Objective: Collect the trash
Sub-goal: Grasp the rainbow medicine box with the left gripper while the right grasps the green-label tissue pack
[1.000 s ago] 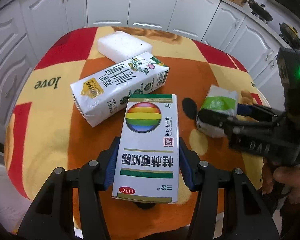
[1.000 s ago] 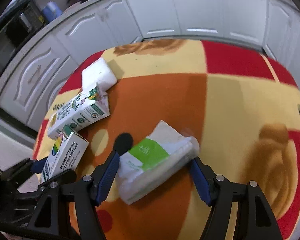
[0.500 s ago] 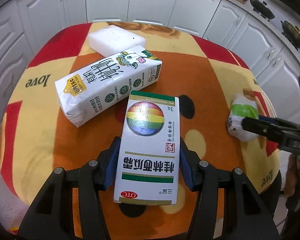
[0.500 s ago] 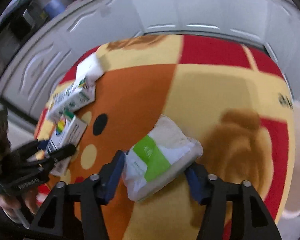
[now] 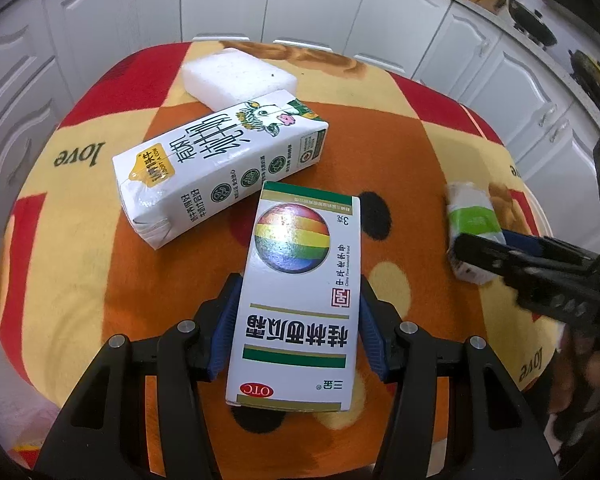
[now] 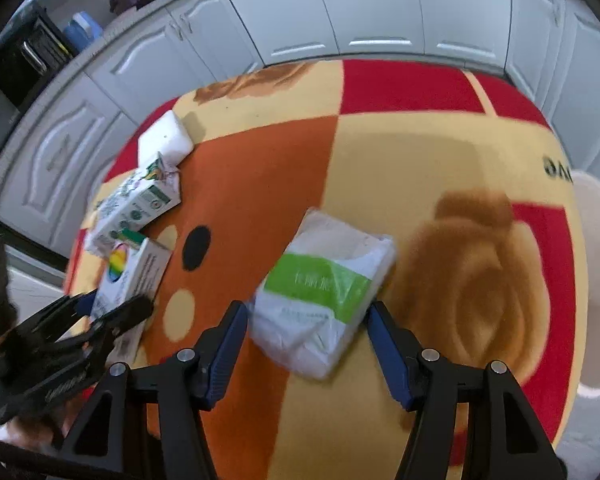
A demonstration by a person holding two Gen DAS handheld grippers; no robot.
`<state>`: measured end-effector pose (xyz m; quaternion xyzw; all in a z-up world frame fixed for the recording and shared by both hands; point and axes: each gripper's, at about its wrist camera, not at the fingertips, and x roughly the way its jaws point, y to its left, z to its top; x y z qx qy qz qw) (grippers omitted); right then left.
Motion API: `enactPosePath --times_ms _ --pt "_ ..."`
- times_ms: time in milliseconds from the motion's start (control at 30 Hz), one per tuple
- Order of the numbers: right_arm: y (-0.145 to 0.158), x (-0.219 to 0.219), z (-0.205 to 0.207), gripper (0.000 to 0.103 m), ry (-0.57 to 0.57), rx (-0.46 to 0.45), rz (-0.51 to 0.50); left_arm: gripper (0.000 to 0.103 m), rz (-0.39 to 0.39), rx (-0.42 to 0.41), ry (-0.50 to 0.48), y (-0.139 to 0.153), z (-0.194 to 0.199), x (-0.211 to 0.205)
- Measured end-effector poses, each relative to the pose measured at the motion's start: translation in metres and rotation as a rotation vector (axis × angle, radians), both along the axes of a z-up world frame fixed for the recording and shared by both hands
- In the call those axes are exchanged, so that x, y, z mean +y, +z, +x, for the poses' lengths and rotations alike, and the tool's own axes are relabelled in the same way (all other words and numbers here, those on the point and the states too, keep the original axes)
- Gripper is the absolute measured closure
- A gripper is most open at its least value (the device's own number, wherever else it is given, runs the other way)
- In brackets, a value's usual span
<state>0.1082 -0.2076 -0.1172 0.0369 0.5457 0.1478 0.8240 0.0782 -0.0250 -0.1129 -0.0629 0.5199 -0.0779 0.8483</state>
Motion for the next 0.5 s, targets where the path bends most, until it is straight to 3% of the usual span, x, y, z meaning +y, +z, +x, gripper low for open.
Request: enactPosePath --times_ms 133,333,500 --pt "-0.005 0.016 0.001 0.044 0.059 -0.065 -0.067 0.051 0.011 -0.005 -0.003 0.001 -0.002 -0.002" --pt "0.004 -0.003 -0.012 0.066 0.089 -0.140 -0.045 0.052 -0.032 -0.028 -0.038 0.012 -0.012 -0.007" --pt "0.028 -0.033 -0.030 0.066 0.076 -0.210 -0.033 0.052 -0.041 -0.072 -0.085 0.033 -0.016 -0.030"
